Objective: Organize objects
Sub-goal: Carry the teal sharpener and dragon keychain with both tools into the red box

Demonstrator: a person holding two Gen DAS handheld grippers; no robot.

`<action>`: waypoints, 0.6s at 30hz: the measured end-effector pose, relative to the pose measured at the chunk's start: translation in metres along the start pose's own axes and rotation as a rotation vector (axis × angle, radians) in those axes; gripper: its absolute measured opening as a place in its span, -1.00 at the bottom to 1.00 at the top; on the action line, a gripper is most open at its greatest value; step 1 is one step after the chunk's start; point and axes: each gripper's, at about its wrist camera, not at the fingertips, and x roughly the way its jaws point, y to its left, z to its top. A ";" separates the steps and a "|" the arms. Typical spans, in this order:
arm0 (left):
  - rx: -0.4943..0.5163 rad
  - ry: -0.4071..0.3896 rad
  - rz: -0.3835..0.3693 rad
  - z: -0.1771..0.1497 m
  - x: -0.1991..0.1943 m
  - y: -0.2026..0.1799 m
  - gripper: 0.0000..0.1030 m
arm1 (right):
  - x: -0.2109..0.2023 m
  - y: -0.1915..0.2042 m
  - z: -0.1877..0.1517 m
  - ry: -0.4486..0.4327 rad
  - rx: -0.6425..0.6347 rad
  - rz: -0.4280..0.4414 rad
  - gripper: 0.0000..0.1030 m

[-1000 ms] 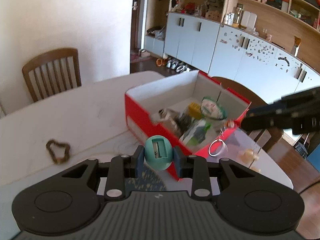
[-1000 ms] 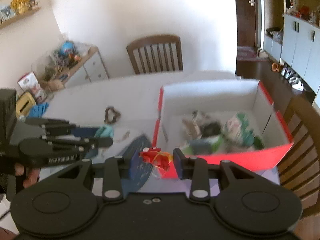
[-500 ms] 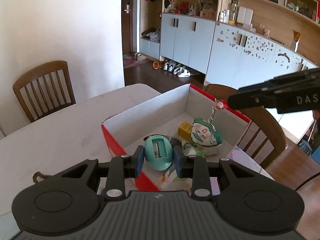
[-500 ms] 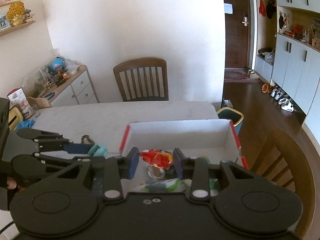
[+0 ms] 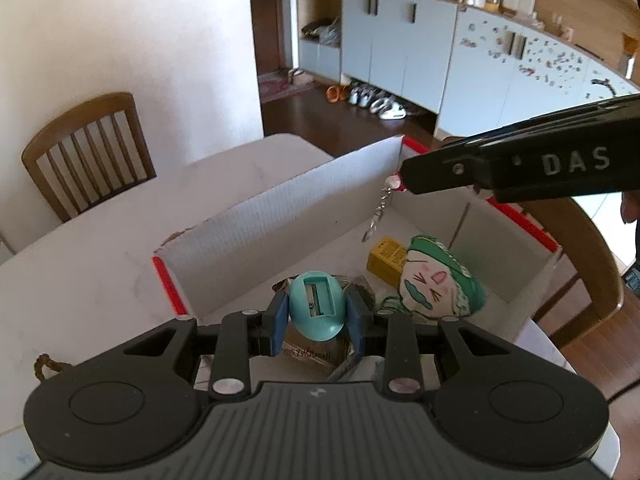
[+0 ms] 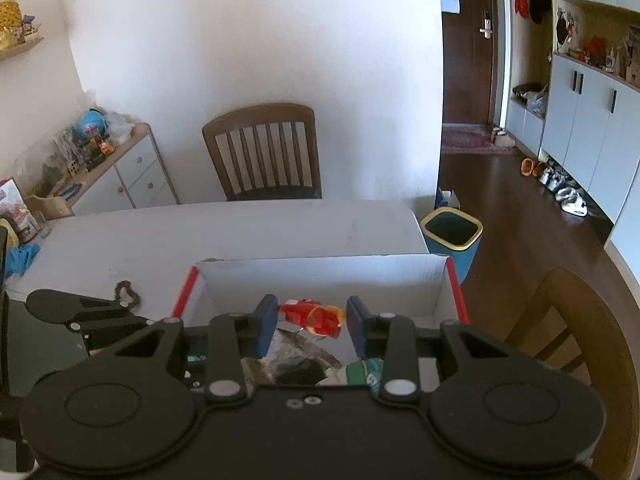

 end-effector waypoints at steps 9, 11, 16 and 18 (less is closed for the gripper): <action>-0.022 0.085 0.026 0.000 0.043 -0.010 -0.41 | 0.047 -0.020 -0.012 0.109 0.019 -0.018 -0.30; -0.023 0.098 0.031 0.000 0.049 -0.011 -0.41 | 0.054 -0.024 -0.015 0.126 0.019 -0.023 -0.30; -0.032 0.120 0.030 0.001 0.060 -0.013 -0.41 | 0.065 -0.031 -0.023 0.159 0.014 -0.021 -0.29; -0.031 0.131 0.027 0.002 0.065 -0.014 -0.41 | 0.067 -0.034 -0.025 0.172 0.021 -0.016 -0.29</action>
